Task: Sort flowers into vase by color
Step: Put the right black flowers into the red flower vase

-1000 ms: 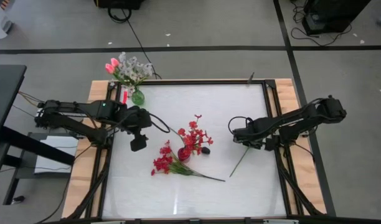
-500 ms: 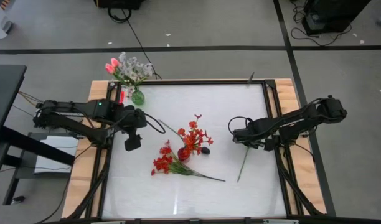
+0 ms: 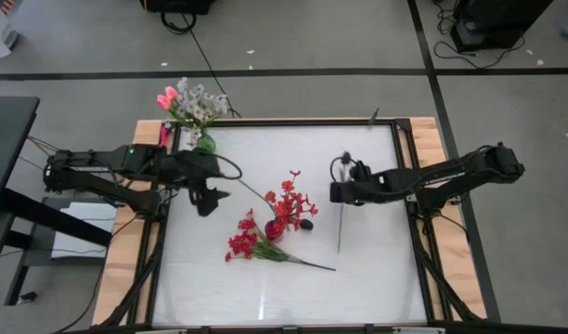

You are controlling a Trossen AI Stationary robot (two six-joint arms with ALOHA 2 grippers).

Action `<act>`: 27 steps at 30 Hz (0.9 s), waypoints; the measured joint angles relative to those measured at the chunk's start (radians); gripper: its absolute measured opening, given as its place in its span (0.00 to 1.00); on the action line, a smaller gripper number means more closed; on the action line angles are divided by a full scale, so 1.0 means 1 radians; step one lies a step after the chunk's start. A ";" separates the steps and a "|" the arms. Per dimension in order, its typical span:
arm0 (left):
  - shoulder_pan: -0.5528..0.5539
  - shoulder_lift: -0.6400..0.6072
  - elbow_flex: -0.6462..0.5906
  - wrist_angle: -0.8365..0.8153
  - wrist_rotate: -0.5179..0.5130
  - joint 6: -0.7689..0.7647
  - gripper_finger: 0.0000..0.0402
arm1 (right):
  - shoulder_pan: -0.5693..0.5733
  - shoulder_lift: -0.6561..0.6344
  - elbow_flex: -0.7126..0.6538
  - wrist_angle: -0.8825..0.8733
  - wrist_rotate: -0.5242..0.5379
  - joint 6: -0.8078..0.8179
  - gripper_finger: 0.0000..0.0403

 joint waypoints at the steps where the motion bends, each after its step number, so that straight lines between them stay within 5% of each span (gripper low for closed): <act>1: 0.006 0.001 0.000 0.052 -0.018 0.016 0.76 | -0.003 -0.005 0.022 0.019 0.031 -0.068 0.02; 9: 0.119 0.066 0.003 0.432 -0.060 0.098 0.76 | -0.022 -0.008 0.158 0.240 0.202 -0.670 0.02; 16: 0.192 0.134 -0.001 0.613 -0.034 0.134 0.76 | -0.057 -0.002 0.247 0.587 0.212 -1.072 0.02; 27: 0.181 0.243 0.000 0.961 -0.003 0.238 0.75 | -0.117 0.027 0.288 0.916 -0.052 -1.296 0.02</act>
